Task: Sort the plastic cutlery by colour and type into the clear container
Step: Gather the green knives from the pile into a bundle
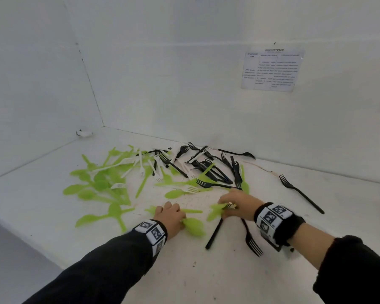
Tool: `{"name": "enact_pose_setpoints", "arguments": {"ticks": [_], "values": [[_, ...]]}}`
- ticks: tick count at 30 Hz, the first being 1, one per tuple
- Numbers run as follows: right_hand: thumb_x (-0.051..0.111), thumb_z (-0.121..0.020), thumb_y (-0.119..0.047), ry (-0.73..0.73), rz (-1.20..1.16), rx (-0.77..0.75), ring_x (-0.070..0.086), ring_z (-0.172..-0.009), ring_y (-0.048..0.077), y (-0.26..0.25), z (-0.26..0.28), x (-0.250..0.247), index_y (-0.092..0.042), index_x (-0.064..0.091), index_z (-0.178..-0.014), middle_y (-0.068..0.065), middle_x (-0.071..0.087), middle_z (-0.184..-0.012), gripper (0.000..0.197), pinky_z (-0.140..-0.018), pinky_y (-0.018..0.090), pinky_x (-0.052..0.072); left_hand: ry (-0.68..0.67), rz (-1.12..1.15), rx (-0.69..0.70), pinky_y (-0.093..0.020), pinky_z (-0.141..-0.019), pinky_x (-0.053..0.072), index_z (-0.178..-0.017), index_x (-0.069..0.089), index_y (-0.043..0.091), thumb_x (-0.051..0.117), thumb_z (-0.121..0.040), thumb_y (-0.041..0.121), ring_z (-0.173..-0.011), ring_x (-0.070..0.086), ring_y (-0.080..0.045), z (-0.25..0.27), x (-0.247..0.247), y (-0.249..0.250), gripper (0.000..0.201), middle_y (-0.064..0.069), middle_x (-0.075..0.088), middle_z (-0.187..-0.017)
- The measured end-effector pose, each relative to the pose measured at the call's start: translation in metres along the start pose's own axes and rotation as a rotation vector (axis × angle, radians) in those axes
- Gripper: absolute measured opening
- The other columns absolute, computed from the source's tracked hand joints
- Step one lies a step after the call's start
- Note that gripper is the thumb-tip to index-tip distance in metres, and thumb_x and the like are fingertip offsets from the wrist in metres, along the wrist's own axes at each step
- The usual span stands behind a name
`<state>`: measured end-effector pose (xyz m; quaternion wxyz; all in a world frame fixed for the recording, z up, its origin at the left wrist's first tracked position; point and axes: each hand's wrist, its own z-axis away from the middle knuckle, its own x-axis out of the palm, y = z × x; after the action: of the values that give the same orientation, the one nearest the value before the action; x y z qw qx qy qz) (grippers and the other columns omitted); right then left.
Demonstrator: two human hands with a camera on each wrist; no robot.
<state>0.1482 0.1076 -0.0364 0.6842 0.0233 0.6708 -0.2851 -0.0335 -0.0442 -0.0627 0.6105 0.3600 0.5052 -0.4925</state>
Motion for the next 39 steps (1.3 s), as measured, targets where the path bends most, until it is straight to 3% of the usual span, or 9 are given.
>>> {"name": "enact_pose_setpoints", "arguments": {"ticks": [4,6,10,12,16,24,30,33,39], "values": [[0.05,-0.096,-0.028,0.19,-0.158,0.263,0.047,-0.082,0.018,0.027,-0.006,-0.024,-0.012,0.05,-0.108,0.005,0.052,-0.089,0.02,-0.069,0.024,0.032,0.12,0.019,-0.02,-0.04,-0.111,0.012,-0.129,0.038,0.018,0.026,-0.101,0.021,-0.126,0.037,-0.021,-0.004,-0.003,-0.002,0.03,-0.001,0.048,-0.129],[0.05,-0.094,-0.029,0.228,-0.177,0.359,0.047,-0.081,0.02,0.042,-0.012,-0.034,-0.009,0.047,-0.117,0.006,0.052,-0.09,0.03,-0.069,0.023,0.03,0.184,0.108,-0.032,-0.036,-0.105,0.023,-0.126,0.037,0.015,0.025,-0.101,0.018,-0.117,0.046,-0.023,-0.005,-0.009,-0.005,0.028,-0.003,0.052,-0.122],[0.05,-0.088,-0.02,0.092,0.178,0.48,0.052,-0.117,0.023,0.073,-0.03,-0.047,-0.018,0.048,-0.133,0.005,0.057,-0.123,0.045,-0.094,0.029,0.042,0.254,0.362,-0.128,-0.028,-0.074,0.037,-0.123,0.04,0.017,0.034,-0.097,0.03,-0.097,0.056,-0.022,-0.008,-0.022,-0.016,0.03,-0.001,0.058,-0.111],[0.043,-0.091,-0.01,0.0,0.32,0.49,0.044,-0.129,0.019,0.084,-0.038,-0.045,-0.027,0.042,-0.139,-0.001,0.045,-0.138,0.051,-0.102,0.03,0.04,0.251,0.401,-0.187,-0.026,-0.076,0.037,-0.117,0.046,0.018,0.041,-0.093,0.034,-0.099,0.055,-0.018,-0.014,-0.025,-0.028,0.029,0.003,0.056,-0.114],[0.044,-0.091,-0.007,-0.043,0.422,0.446,0.051,-0.12,0.016,0.098,-0.056,-0.038,-0.035,0.045,-0.135,-0.006,0.042,-0.132,0.052,-0.093,0.027,0.046,0.17,0.381,-0.2,-0.029,-0.083,0.043,-0.12,0.048,0.017,0.047,-0.091,0.024,-0.106,0.054,-0.019,-0.04,-0.028,-0.054,0.029,0.0,0.045,-0.125],[0.047,-0.093,-0.017,-0.068,0.413,0.394,0.054,-0.114,0.018,0.106,-0.07,-0.032,-0.026,0.053,-0.124,-0.006,0.036,-0.138,0.033,-0.088,0.029,0.044,-0.111,0.272,-0.144,-0.037,-0.099,0.043,-0.135,0.044,0.014,0.064,-0.084,0.042,-0.118,0.05,-0.024,-0.09,-0.031,-0.068,0.062,-0.004,0.036,-0.133],[0.045,-0.097,-0.03,0.03,0.219,0.523,0.037,-0.135,0.017,0.106,-0.052,-0.05,-0.019,0.033,-0.142,0.004,0.035,-0.149,0.048,-0.107,0.024,0.026,-0.055,0.504,-0.141,-0.033,-0.096,0.044,-0.133,0.039,0.016,0.067,-0.082,0.035,-0.114,0.052,-0.024,-0.097,-0.028,-0.075,0.061,-0.008,0.049,-0.128],[0.046,-0.092,-0.045,0.159,0.023,0.562,0.054,-0.108,0.027,0.087,-0.055,-0.059,-0.019,0.047,-0.113,0.013,0.06,-0.109,0.033,-0.083,0.029,0.036,0.047,0.659,-0.141,-0.029,-0.079,0.048,-0.123,0.045,0.016,0.067,-0.078,0.031,-0.087,0.054,-0.018,-0.093,-0.031,-0.08,0.052,-0.001,0.053,-0.102],[0.052,-0.095,-0.025,0.329,-0.416,0.408,0.047,-0.051,0.001,0.012,-0.089,-0.046,-0.027,0.048,-0.078,-0.014,0.049,-0.056,0.017,-0.05,0.013,0.035,0.206,1.028,-0.056,-0.017,-0.07,0.045,-0.105,0.061,0.017,0.072,-0.077,0.017,-0.079,0.056,-0.011,-0.085,-0.036,-0.095,0.031,0.005,0.061,-0.099]]}}
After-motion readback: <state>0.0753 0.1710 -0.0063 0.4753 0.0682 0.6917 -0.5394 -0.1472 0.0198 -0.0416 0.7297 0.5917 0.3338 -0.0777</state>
